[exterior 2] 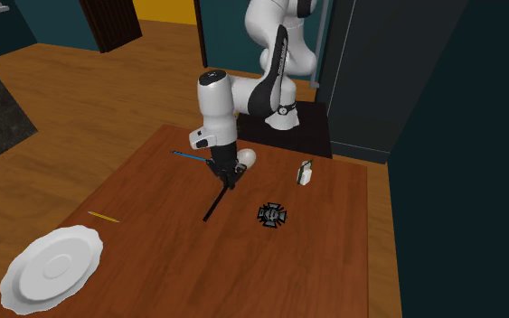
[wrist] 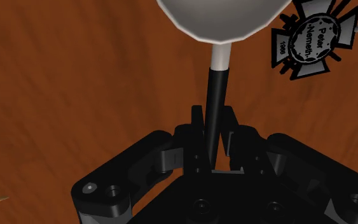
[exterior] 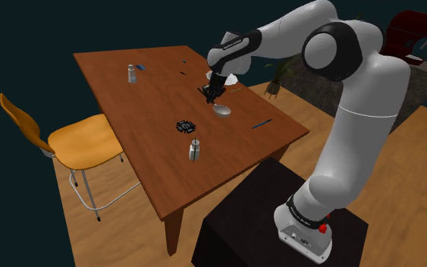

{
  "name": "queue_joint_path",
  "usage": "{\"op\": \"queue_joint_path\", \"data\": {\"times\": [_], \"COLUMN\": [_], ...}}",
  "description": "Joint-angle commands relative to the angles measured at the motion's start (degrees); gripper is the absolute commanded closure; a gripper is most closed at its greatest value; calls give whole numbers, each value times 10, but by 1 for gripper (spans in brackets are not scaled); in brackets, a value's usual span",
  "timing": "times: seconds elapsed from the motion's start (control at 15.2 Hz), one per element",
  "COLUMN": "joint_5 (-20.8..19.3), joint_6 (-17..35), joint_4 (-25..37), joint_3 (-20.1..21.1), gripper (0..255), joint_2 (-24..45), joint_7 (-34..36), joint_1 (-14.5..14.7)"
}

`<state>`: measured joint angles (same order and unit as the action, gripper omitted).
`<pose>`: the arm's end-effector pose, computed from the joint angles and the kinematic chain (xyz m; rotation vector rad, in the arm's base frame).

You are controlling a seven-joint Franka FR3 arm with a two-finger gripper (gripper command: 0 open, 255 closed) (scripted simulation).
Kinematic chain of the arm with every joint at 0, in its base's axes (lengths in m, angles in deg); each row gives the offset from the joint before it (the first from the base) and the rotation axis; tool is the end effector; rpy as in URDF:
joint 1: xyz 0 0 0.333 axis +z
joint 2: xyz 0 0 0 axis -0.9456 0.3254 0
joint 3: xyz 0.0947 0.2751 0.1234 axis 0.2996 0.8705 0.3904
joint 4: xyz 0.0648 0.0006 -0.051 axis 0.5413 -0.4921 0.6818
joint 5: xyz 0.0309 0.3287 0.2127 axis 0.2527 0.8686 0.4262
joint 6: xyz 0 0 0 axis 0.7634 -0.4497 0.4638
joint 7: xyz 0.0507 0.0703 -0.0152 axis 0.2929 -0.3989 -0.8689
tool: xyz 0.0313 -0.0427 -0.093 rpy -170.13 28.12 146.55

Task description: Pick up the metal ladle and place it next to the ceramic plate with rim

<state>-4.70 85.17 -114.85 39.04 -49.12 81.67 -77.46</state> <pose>0.6035 -0.1561 0.3333 -2.9930 0.4726 -0.1948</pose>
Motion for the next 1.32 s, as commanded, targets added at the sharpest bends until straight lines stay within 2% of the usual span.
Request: {"op": "queue_joint_path", "data": {"times": [0.0, 0.66, 1.25], "joint_5": [7, 36, 56], "joint_6": [-12, -76, -164], "joint_4": [17, 135, 318], "joint_3": [-7, -30, -40], "gripper": [255, 255, 255], "joint_2": [10, 84, 196], "joint_7": [-31, -151, -231], "joint_1": [-21, -119, -214]}}
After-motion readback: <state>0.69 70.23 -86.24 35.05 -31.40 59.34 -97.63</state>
